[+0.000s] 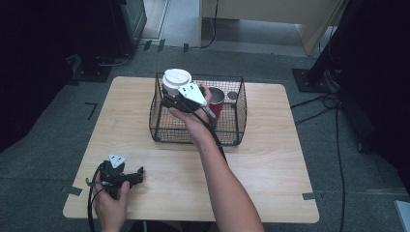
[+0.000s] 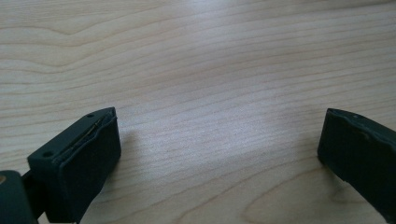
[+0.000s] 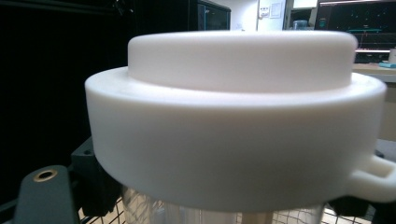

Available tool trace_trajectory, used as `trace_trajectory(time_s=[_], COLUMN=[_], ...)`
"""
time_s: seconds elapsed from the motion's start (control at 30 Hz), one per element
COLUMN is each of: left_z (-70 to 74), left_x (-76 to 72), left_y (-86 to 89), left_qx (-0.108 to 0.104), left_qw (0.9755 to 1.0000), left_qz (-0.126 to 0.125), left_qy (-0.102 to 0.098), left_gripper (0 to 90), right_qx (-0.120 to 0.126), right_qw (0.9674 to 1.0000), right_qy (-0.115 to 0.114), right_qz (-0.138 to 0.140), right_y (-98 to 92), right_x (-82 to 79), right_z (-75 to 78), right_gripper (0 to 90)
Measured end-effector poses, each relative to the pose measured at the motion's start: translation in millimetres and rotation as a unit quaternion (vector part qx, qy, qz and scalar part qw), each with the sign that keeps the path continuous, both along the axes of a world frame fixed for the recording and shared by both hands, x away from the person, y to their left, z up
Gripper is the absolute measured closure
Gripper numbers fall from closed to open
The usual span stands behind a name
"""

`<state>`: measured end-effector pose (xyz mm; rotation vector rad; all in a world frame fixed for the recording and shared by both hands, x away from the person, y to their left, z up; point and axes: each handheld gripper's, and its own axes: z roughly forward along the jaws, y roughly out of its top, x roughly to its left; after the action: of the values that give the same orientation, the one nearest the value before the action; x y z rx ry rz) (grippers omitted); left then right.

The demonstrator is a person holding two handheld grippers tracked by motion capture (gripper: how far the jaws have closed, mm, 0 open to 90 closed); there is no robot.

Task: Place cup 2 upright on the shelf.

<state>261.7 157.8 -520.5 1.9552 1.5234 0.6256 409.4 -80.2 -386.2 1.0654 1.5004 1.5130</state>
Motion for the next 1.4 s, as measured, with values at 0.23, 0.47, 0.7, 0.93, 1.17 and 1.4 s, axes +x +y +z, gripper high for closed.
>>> trace_trajectory(time_s=[0.23, 0.47, 0.7, 0.93, 1.17, 1.4], left_z=[0.0, -0.1, -0.1, -0.1, 0.0, -0.2], left_x=[0.1, 0.0, 0.0, 0.1, 0.0, 0.1], left_y=[-0.1, -0.2, -0.1, -0.2, -0.2, -0.3], left_qx=[0.000, -0.001, -0.001, -0.001, -0.001, -0.002], left_qw=[1.0000, 1.0000, 1.0000, 1.0000, 1.0000, 1.0000], left_qz=[0.000, 0.001, 0.000, 0.001, 0.001, 0.001], left_qy=[0.000, 0.000, 0.000, 0.000, 0.000, -0.001], left_gripper=[0.0, 0.0, 0.0, 0.0, 0.0, 0.0], right_qx=[-0.004, -0.009, -0.026, -0.035, -0.050, -0.062], right_qw=[1.0000, 0.9998, 0.9992, 0.9985, 0.9971, 0.9956], right_qy=[0.009, 0.019, 0.031, 0.040, 0.057, 0.070], right_qz=[-0.003, -0.007, 0.004, 0.016, 0.007, 0.004], right_y=[2.5, 4.5, 10.2, 16.3, 15.6, 15.3], right_x=[10.3, 19.9, 26.9, 28.4, 33.2, 35.5], right_z=[-11.0, -21.2, -33.6, -40.9, -51.5, -59.7], right_gripper=[15.9, 15.9, 15.9, 15.9, 15.8, 15.8])
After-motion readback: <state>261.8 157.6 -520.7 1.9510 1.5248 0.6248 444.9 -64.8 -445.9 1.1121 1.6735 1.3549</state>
